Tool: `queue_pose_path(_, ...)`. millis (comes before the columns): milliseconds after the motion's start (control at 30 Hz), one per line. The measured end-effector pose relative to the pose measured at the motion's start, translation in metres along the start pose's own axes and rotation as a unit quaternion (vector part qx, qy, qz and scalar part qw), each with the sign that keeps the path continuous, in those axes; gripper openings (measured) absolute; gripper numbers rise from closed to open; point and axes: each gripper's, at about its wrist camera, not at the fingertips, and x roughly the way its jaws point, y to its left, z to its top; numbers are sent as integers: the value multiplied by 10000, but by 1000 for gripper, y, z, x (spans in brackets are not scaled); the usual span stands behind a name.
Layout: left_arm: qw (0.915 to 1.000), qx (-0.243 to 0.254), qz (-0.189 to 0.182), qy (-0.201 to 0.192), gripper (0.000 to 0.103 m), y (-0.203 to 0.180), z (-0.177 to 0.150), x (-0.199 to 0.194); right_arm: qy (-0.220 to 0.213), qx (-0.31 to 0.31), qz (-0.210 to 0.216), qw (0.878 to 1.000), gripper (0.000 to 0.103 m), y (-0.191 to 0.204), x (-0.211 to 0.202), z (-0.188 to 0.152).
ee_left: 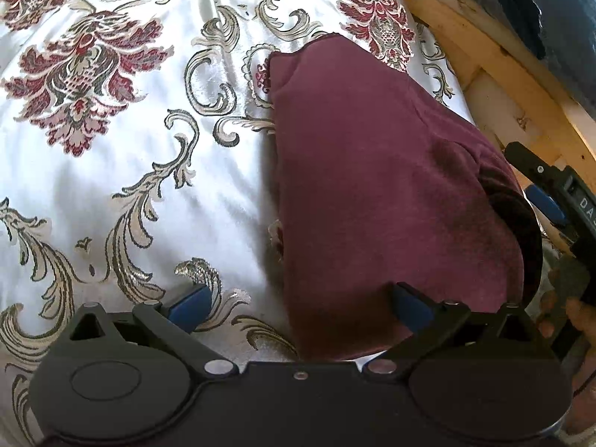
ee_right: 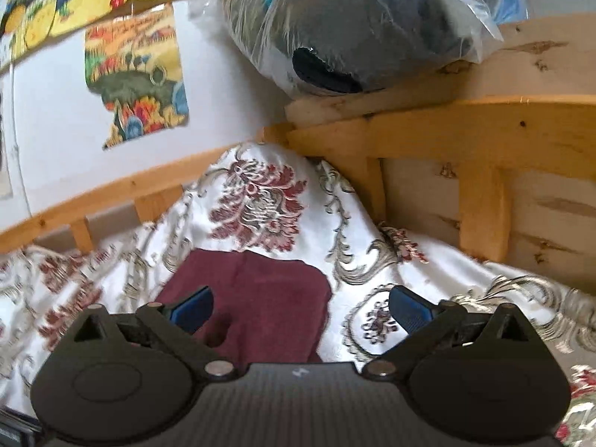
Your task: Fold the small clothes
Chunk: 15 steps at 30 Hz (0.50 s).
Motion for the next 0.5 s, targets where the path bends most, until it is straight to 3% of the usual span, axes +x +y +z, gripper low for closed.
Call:
queue_pose_path(167, 10000, 11, 13, -14, 102, -1, -1, 0, 155, -62, 19, 9999, 52, 0, 18, 0)
queue_pose_path(233, 10000, 9, 13, -23, 102, -1, -2, -1, 200, -113, 74, 9997, 27, 1, 24, 0)
queue_pose_path(267, 10000, 4, 13, -23, 102, -1, -2, -1, 192, -197, 102, 9996, 21, 4, 26, 0)
queue_pose_path(333, 10000, -9, 14, -22, 102, -1, -2, -1, 145, -507, 194, 9984, 14, 12, 25, -1)
queue_pose_path(433, 10000, -7, 10, -25, 102, 0, -2, -1, 179, -963, 131, 9951, 14, 24, 26, -4)
queue_pose_path(500, 10000, -7, 4, -27, 102, 0, -2, -1, 260, -831, 7, 9962, 14, 20, 29, -4)
